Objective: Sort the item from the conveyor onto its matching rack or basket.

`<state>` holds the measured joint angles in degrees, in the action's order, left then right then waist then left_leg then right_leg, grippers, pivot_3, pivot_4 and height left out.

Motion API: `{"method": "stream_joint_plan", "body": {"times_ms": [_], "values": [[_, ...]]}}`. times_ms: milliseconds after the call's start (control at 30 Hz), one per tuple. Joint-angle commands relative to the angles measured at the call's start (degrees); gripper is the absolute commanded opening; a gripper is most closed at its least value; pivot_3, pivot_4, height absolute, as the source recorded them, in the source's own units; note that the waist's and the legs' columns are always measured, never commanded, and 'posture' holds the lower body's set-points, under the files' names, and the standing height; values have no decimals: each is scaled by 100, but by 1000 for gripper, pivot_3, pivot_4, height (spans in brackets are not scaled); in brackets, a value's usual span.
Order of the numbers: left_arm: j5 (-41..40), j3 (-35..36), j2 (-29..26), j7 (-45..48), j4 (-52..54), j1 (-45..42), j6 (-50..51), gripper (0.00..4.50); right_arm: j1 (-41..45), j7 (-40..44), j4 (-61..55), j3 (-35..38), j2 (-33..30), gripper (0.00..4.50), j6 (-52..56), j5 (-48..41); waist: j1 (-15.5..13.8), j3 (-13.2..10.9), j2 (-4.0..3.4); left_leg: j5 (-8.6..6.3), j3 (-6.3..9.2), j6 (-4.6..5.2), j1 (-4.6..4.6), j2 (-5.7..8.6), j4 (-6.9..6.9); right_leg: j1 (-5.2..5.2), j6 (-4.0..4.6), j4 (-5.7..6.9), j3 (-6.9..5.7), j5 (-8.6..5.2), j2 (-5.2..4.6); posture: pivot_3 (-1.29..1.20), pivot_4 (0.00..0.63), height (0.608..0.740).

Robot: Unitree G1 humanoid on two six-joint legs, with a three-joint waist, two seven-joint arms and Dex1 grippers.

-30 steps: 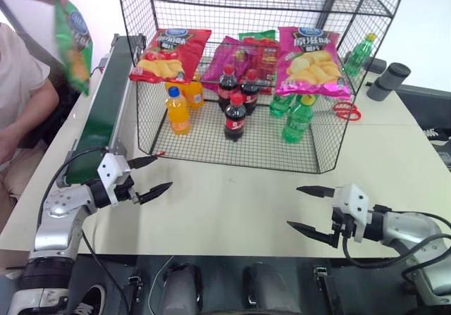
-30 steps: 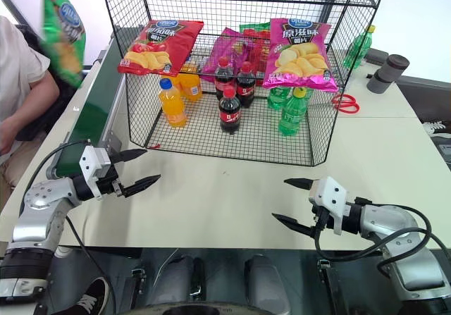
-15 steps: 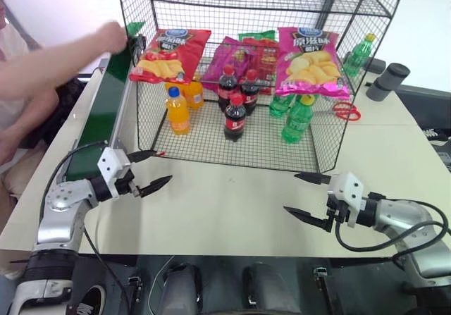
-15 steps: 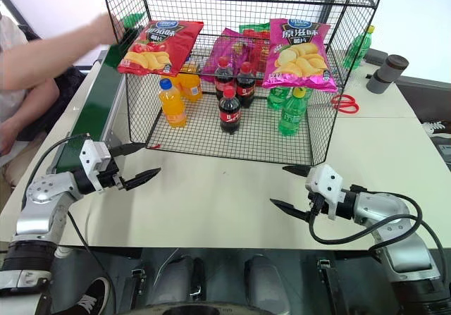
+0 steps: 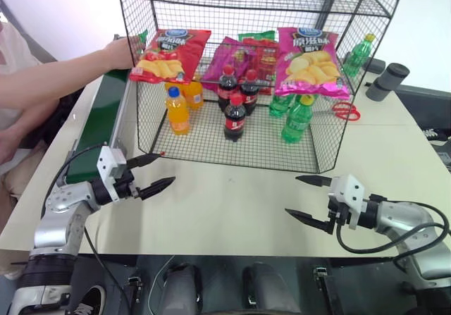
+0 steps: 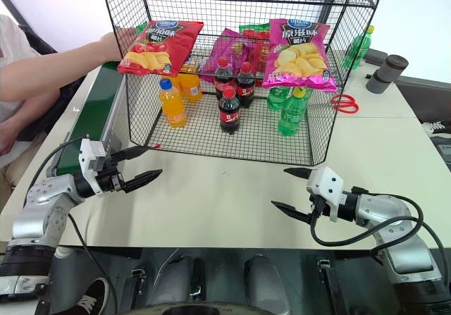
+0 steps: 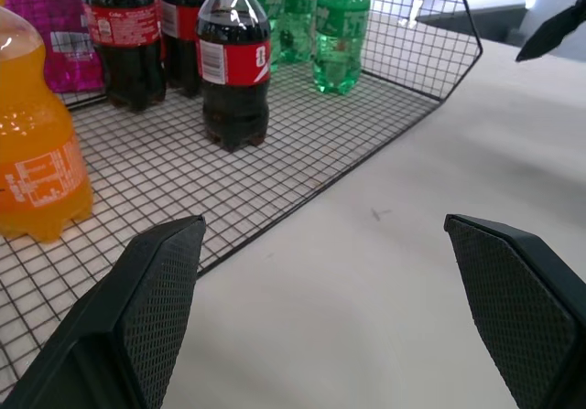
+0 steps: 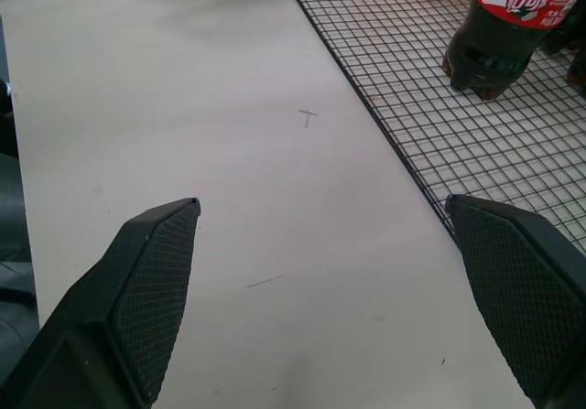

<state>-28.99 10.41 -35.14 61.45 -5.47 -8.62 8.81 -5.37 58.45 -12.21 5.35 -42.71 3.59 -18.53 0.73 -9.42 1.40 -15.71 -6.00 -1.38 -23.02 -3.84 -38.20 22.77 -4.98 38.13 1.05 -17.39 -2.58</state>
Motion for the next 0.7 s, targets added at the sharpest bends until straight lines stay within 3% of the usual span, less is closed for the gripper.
{"method": "stream_joint_plan", "body": {"times_ms": [33, 700], "values": [[-464, 384, 158, -415, 343, -173, 366, 4500, 13, 23, -180, 122, -76, 4491, 5, -87, -1, 0, 0, 0, 0, 0, 0, 0, 0, 0, 0, 0, 0, 0, -1, 0, 150, 740], [261, 314, -120, -532, 569, 289, -265, 4500, 491, 68, -327, -102, 131, 4491, 361, -319, 12, 0, 0, 0, -1, 0, 1, 1, 0, -1, 0, -2, 1, 0, -1, 0, 150, 740]]}}
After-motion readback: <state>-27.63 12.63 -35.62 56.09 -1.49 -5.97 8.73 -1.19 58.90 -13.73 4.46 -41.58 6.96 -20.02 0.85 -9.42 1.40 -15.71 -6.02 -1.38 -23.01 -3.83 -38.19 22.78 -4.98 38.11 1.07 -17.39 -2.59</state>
